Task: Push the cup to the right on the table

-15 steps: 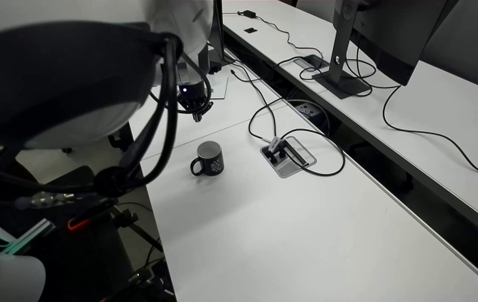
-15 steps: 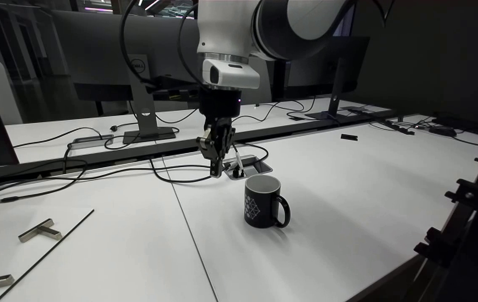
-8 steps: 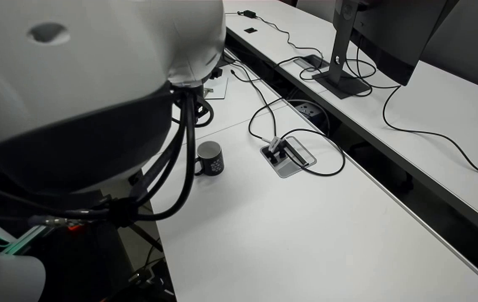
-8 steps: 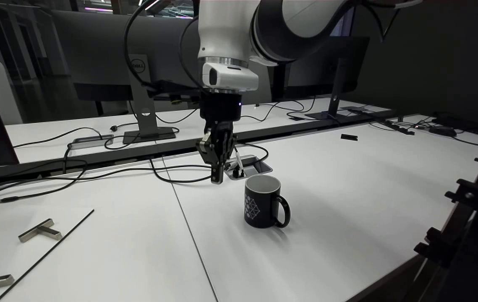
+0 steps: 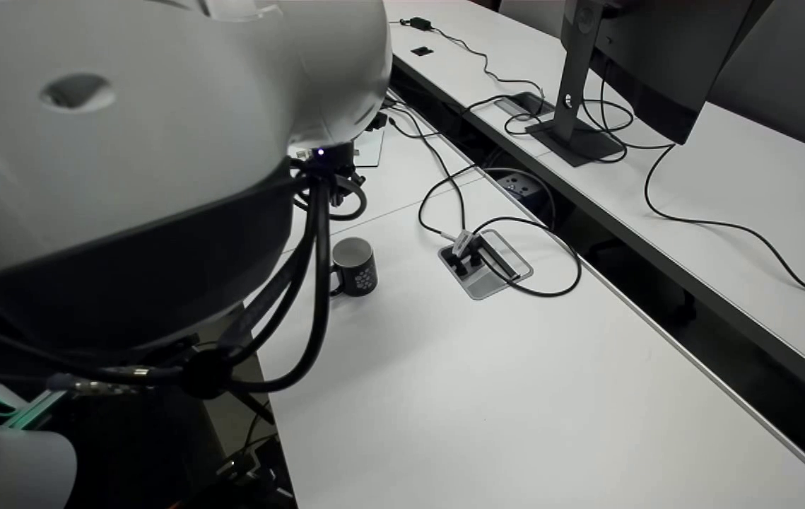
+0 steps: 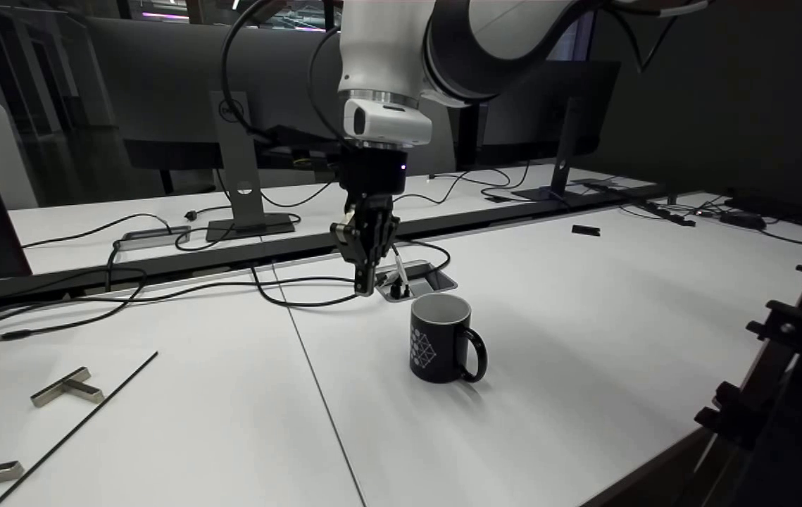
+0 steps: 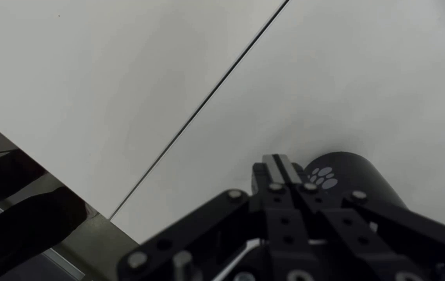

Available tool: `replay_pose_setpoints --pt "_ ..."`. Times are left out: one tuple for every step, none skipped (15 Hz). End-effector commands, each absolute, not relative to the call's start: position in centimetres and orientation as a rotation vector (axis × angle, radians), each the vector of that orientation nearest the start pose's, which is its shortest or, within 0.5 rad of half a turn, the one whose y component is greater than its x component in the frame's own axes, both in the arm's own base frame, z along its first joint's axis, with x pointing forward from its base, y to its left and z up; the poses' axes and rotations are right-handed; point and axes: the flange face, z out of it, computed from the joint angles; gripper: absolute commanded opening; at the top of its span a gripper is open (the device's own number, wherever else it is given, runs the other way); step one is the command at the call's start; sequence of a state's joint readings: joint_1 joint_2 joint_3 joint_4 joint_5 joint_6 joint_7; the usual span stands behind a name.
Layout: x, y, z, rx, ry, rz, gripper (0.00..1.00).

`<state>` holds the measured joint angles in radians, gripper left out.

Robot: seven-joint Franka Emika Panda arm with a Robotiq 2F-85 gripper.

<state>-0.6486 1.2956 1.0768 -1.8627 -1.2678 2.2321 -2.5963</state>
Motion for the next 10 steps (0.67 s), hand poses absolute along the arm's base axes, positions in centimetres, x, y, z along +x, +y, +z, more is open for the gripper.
replay_pose_setpoints --pt "56.1 22.2 9.9 -0.731 3.053 0.273 0.01" --pt "56.1 22.2 9.9 -0.731 3.053 0.273 0.01" --pt "56.1 22.2 9.9 -0.731 3.053 0.273 0.01" --pt "56.1 22.2 9.9 -0.731 3.053 0.273 0.01" --pt "56.1 22.2 9.9 -0.731 3.053 0.273 0.01" --pt "56.1 22.2 9.9 -0.731 3.053 0.273 0.00" --pt "56.2 22.0 9.9 -0.695 3.052 0.278 0.00" --pt "56.2 22.1 9.5 -0.649 3.066 0.308 0.00" --pt "56.2 22.0 9.0 -0.612 3.075 0.331 0.00" --pt "56.0 22.1 8.6 -0.576 3.085 0.346 0.00"
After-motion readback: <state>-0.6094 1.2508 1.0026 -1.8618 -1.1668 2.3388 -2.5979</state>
